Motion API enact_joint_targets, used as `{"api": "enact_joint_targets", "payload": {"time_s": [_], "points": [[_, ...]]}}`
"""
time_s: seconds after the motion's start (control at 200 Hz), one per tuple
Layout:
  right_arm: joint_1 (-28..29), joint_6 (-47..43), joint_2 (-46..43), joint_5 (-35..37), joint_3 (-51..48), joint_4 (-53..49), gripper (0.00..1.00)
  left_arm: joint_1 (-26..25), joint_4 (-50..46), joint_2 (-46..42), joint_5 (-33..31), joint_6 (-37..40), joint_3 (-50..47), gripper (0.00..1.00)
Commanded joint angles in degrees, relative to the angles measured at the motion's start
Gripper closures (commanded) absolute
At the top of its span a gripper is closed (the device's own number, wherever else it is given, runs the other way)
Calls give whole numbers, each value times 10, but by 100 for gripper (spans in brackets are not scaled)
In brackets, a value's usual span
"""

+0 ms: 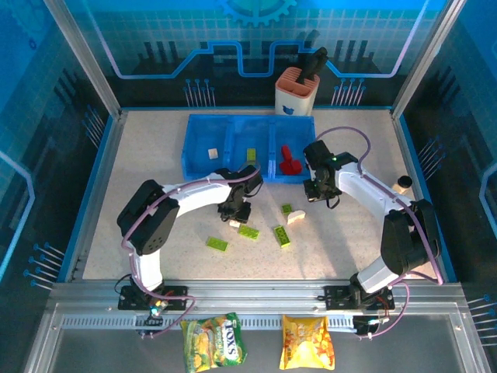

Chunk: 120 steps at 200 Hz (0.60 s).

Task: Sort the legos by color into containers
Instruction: Pick up the lego from the center of the table.

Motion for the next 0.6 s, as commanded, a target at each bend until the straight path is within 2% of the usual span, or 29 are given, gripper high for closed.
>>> {"api": "enact_joint_targets", "payload": {"time_s": [0.0, 0.23, 0.595], "points": [[-9, -7, -3, 0, 17, -22, 68, -1, -24, -40, -18, -5, 18, 64], [-7, -4, -17, 4, 18, -34, 68, 13, -33, -85, -19, 4, 18, 64], [-3, 9, -50, 14, 1, -55, 68, 86, -39, -116, 10, 50, 37, 64]]}}
